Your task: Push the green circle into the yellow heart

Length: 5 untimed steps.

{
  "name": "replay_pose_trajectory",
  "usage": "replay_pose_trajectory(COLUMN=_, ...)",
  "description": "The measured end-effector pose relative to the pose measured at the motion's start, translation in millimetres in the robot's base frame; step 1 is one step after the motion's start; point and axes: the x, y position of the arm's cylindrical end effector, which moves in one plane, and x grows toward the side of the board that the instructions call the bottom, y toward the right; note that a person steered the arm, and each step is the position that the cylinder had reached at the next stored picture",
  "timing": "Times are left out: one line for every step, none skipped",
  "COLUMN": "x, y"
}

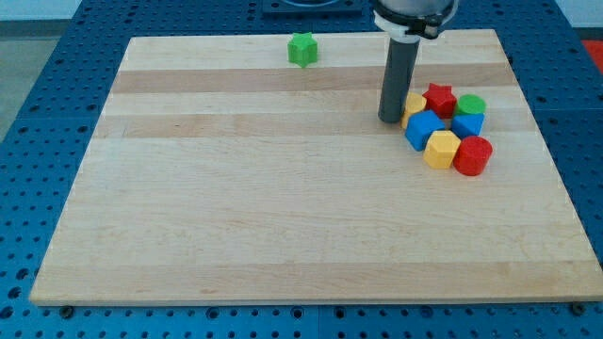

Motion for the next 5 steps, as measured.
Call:
replay_pose_trajectory(x=0, y=0)
replay_pose_trajectory(x=-1, y=-8)
replay_pose_trajectory(x=-8, y=-37)
replay_pose_trajectory(x=-18, y=-47)
replay_pose_trajectory(x=-53, y=-47)
